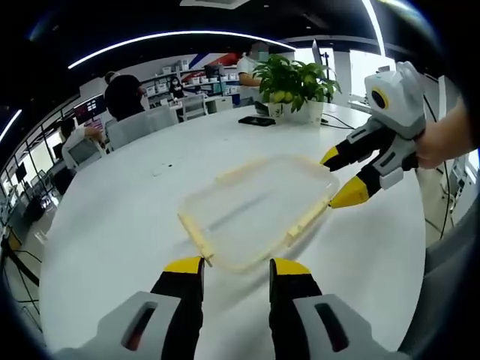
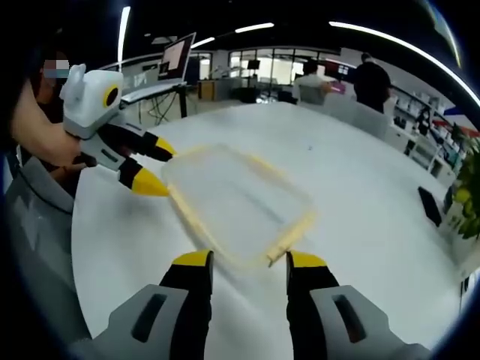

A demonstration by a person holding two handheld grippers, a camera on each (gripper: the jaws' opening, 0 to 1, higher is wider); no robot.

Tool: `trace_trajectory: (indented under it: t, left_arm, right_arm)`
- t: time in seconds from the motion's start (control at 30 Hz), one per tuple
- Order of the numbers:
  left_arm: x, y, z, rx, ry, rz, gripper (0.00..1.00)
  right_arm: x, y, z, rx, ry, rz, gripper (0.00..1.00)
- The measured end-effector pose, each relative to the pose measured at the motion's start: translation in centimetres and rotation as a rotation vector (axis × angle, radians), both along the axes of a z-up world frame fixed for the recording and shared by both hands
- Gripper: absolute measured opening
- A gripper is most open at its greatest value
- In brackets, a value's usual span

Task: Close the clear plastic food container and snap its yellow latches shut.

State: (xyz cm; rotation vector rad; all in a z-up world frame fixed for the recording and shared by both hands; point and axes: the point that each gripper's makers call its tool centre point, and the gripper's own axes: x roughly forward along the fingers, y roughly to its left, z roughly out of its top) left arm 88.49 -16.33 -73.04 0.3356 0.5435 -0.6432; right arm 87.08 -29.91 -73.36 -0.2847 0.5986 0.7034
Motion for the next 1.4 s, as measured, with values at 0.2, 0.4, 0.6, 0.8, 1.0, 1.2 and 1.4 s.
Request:
trace_trajectory:
  t: [0.2, 0.4, 0.6, 0.8, 1.0, 1.2, 1.4]
  left_arm:
    - [0.9, 1.4, 0.0, 0.009, -0.004, 0.026, 0.27]
    - [1.3, 2.0, 0.1, 0.005, -0.005, 0.036, 0.27]
    - [0.6, 2.3, 1.0, -0.038, -0.012, 0.078, 0.29]
    - [-0.7, 2.4, 2.2, -0.069, -0.019, 0.103, 0.33]
    - [-3.1, 3.7, 3.6, -0.095, -0.027, 0.135, 0.35]
    - [-6.3, 5.9, 4.2, -0.121, -0.015, 0.195, 0.36]
    - [-9.3, 8.2, 4.1, -0.158, 0.002, 0.265, 0.37]
  right_arm:
    - [1.2, 1.4, 0.0, 0.000, -0.009, -0.002, 0.35]
    - [1.6, 1.9, 0.1, 0.005, -0.011, -0.014, 0.35]
    - [1.1, 1.5, 1.5, 0.058, -0.033, -0.078, 0.35]
    - [0.1, 1.0, 2.7, 0.096, -0.032, -0.134, 0.44]
    - [-1.6, 0.5, 3.8, 0.125, -0.034, -0.164, 0.48]
    - [-3.9, 0.5, 4.7, 0.161, -0.033, -0.187, 0.49]
    - [-7.0, 0.9, 5.1, 0.177, -0.018, -0.182, 0.52]
